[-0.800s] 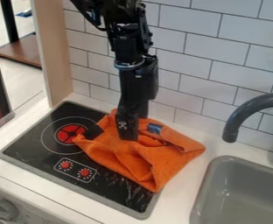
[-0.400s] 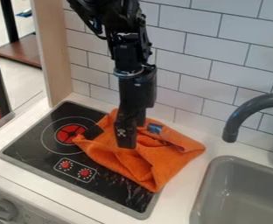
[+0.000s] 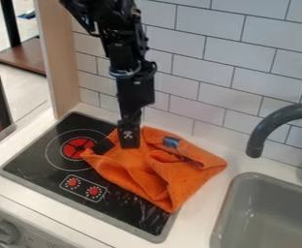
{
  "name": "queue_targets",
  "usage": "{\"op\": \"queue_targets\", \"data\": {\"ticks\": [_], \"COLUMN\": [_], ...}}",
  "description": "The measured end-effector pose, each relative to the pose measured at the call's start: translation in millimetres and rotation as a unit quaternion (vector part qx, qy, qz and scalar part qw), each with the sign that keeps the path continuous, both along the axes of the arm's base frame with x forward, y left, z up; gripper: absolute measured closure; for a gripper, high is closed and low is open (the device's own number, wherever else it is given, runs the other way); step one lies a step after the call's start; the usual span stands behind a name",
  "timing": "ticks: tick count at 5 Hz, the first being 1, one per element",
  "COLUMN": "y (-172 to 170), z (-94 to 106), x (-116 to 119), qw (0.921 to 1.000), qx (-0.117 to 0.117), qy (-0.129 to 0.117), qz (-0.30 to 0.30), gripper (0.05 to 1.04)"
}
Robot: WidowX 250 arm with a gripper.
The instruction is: Fold the cloth from left to right
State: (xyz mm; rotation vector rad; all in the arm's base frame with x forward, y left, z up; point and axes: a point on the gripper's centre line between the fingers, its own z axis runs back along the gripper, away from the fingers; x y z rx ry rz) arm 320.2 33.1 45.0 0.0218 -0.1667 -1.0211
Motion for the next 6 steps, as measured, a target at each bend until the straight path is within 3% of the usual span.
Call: {"op": "queue_targets", "data": {"ticks": [1,2,3,4,5,6], "y": [21,31,53,65,72,74], "z": [12.2,14.5,9.3,4.4,-14.0,-31.3], "x": [0,-2,-8,-6,1,11], "qw": [0.9903,0.9662,0.9261,0.8930,0.8847,0.8823], "qx": [-0.032,-0.054,-0.053,-0.048,-0.037,-0.035], "qy": [-0.024,-0.026,-0.034,-0.044,-0.025,-0.004], "qz": [0.133,0.250,0.372,0.445,0.464,0.469], "gripper": [0.083,0.083,0.083,0.083,0.083,0.083]}}
